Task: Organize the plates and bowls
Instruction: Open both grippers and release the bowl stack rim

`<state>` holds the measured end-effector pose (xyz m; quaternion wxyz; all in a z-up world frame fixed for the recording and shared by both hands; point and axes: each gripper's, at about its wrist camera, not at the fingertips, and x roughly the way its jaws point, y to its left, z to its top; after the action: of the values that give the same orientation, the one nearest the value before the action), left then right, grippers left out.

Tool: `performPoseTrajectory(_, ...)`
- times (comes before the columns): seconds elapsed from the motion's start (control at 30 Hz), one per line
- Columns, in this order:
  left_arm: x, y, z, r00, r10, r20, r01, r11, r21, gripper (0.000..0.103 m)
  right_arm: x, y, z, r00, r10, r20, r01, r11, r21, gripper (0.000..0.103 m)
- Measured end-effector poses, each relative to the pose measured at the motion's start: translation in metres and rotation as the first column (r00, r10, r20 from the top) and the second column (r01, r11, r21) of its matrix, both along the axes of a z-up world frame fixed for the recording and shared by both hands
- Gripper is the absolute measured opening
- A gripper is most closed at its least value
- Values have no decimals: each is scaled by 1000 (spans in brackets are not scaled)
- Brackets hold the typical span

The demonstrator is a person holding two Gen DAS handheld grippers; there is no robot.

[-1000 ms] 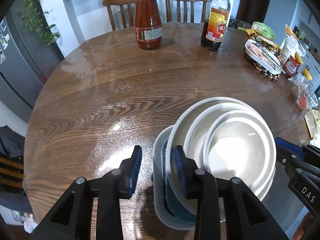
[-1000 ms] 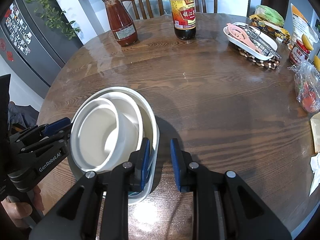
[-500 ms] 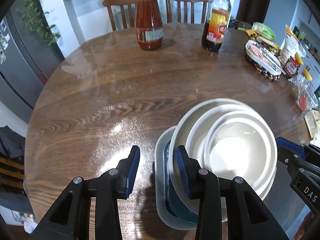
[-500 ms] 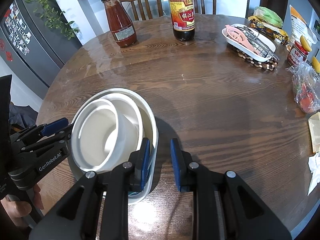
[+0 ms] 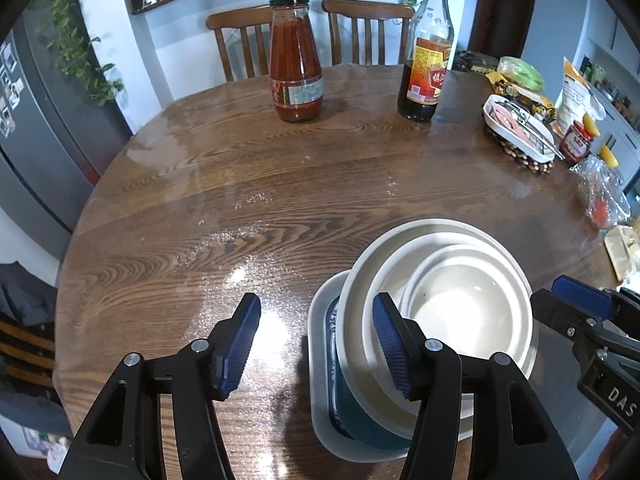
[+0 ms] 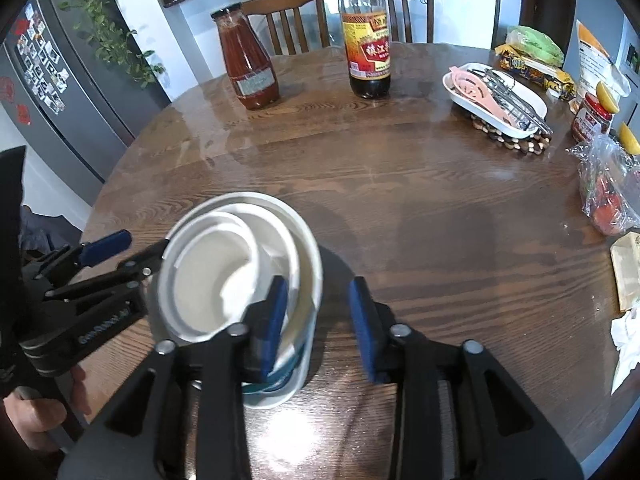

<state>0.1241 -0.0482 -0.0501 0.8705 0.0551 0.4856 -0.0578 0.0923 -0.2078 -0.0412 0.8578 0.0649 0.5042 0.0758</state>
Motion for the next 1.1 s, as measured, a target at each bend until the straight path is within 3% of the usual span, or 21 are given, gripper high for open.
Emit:
performPoseTrajectory(0.33,-5,0,2,1000,-2,5,2,1000,-10,61,-5,4,7,1000,13,28,-13,1000,-8,45)
performPoseTrajectory(0.43,-8,1,5,1000,-6,12,6,1000,-14,69,-8,7,11,999,18,45,-17,1000,-18,54)
performPoseTrajectory(0.57,-13,4,10,1000,-4,19,4,1000,-27,69,-14,11,17,997,23,73,-21,999,-31,69)
performPoseTrajectory(0.73,-20,8,15,1000,-4,31,6,999,-46,76,-20,13,24,994,26,106,-21,999,-40,71)
performPoseTrajectory(0.8,-23,10,18,999,-10,38,12,998,-54,81,-23,13,26,993,26,114,-21,999,-43,82)
performPoseTrajectory(0.87,-28,11,23,999,-19,49,22,998,-61,82,-26,13,28,992,27,126,-21,999,-48,88)
performPoseTrajectory(1.1,-39,12,30,998,-40,52,44,995,-91,82,-39,12,33,989,25,145,-20,999,-38,93)
